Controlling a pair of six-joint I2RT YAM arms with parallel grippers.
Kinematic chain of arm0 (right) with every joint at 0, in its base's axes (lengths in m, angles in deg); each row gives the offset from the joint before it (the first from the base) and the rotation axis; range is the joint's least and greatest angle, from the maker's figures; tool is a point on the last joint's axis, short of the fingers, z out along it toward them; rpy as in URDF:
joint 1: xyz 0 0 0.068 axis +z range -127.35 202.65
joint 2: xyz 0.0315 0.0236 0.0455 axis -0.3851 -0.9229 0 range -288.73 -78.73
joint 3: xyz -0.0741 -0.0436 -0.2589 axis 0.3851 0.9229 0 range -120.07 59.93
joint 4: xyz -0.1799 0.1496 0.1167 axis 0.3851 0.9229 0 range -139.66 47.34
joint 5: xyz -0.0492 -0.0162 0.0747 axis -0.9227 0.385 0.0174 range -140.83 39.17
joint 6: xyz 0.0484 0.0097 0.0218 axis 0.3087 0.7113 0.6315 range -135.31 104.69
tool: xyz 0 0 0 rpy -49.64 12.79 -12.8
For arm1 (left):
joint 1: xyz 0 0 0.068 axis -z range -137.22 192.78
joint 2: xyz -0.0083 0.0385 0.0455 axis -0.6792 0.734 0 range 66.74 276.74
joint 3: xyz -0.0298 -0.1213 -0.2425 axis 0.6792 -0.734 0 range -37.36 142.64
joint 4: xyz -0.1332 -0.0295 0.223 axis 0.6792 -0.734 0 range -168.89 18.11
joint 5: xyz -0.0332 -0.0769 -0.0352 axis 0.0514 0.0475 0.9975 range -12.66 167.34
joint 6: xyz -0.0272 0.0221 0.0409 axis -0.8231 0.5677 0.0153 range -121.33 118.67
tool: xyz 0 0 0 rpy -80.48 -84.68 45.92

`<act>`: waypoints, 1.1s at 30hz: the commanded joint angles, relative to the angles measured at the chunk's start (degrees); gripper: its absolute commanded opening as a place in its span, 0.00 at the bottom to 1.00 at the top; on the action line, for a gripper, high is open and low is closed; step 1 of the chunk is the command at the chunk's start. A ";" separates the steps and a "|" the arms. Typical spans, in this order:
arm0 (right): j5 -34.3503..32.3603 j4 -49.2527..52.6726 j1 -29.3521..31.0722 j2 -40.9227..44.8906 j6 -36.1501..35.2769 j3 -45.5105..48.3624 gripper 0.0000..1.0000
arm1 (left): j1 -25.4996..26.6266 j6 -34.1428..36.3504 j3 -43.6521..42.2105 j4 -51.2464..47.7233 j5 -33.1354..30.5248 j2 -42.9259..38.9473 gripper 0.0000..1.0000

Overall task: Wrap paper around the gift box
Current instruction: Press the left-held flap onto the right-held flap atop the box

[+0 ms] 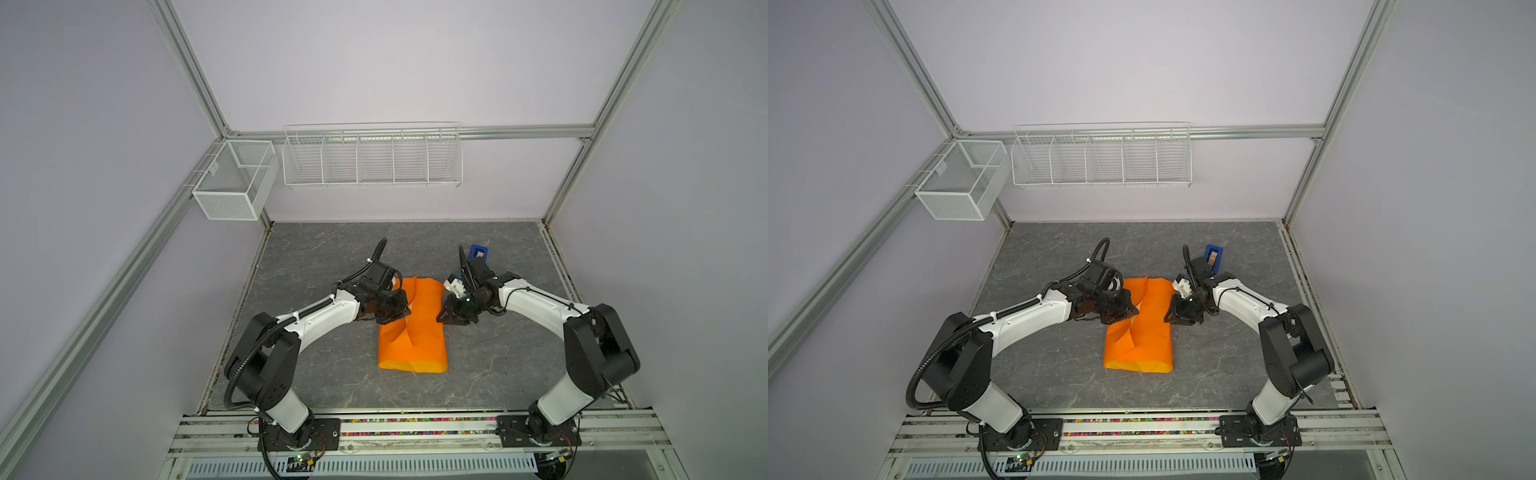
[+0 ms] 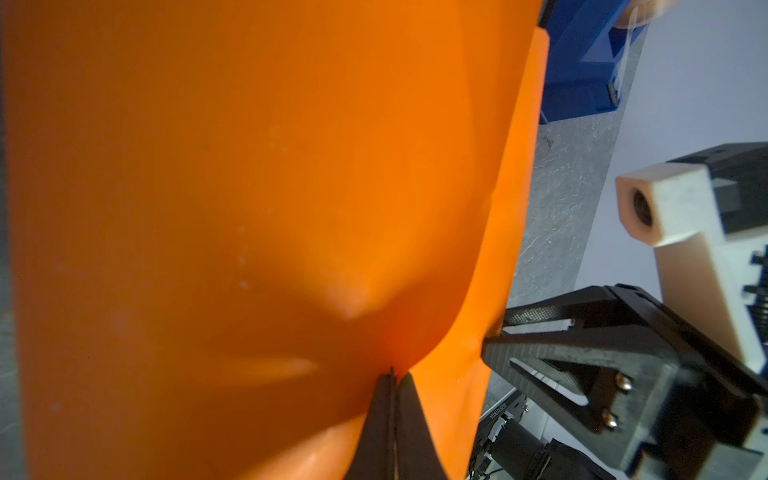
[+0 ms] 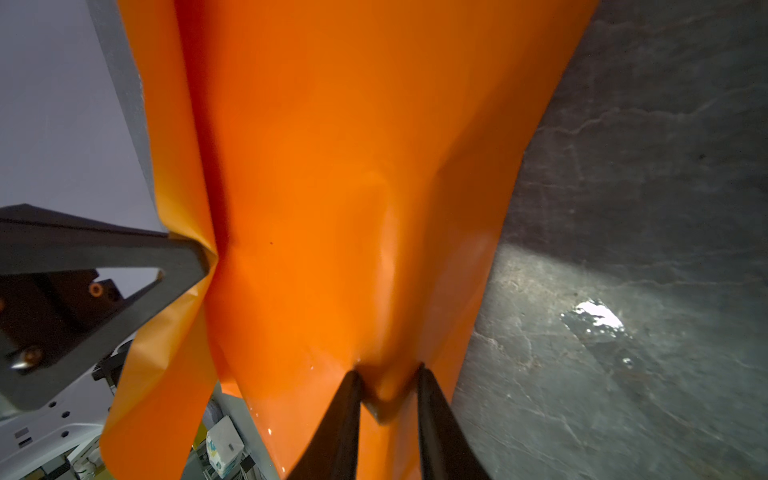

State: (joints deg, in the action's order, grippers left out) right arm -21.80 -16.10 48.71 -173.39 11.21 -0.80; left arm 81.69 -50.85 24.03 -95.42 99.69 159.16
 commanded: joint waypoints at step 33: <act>-1.37 -1.67 2.06 -2.12 1.55 1.94 0.26 | 7.31 -7.47 7.98 2.25 -1.18 5.49 0.01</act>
State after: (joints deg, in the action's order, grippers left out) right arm -21.67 -17.59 49.92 -173.54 12.00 -0.75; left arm 88.34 -56.18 30.65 -95.83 98.34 163.05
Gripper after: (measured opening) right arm 0.258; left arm 0.047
